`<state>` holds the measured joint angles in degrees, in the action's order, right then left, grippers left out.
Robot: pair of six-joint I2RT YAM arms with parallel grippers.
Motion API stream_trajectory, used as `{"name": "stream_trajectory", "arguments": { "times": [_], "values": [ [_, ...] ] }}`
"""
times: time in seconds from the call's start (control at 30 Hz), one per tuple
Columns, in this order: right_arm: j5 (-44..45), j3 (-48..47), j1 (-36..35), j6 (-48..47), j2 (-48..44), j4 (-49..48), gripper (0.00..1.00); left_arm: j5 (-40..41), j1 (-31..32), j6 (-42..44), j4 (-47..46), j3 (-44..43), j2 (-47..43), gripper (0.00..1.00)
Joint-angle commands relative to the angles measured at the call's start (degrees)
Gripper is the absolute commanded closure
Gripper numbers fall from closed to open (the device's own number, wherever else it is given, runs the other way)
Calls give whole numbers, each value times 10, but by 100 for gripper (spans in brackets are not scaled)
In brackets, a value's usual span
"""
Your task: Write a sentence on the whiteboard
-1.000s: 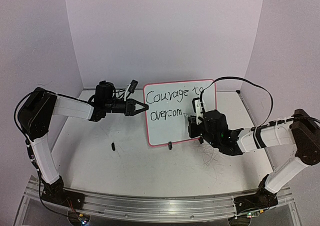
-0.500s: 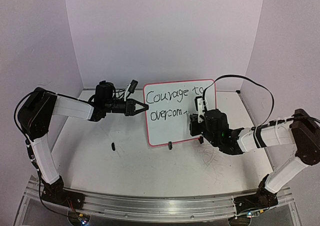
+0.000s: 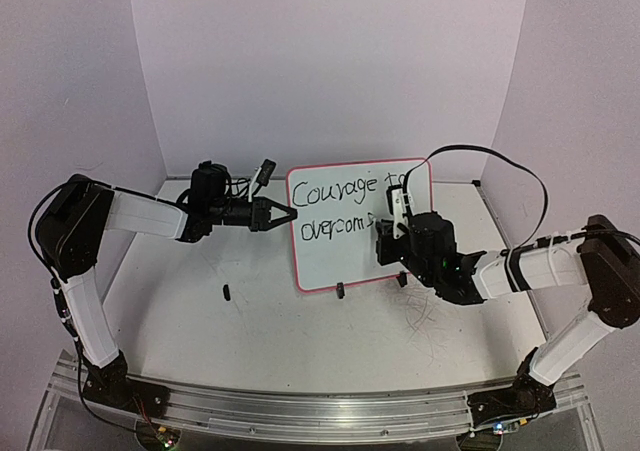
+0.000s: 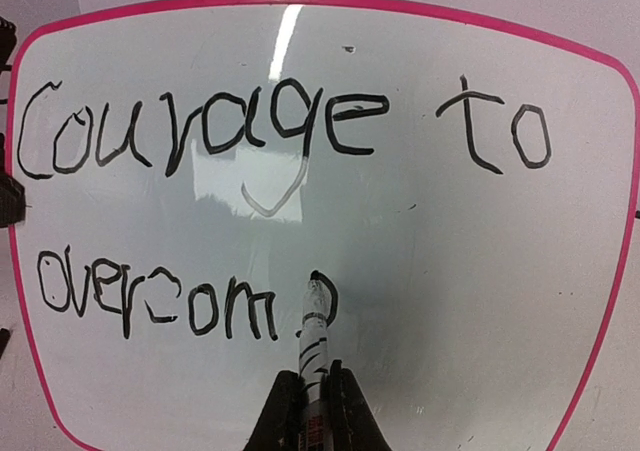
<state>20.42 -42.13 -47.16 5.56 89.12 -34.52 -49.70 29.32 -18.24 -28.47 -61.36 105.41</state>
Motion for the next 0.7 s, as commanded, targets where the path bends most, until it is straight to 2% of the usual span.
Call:
{"name": "stream_trajectory", "arguments": {
  "times": [0.0,0.67],
  "values": [
    [-21,-7,0,7,-1,5,100,-26,9,17,-8,-15,-13,100],
    [13,39,-11,44,-24,37,100,-27,10,15,-8,-15,-12,100]
  ]
}}
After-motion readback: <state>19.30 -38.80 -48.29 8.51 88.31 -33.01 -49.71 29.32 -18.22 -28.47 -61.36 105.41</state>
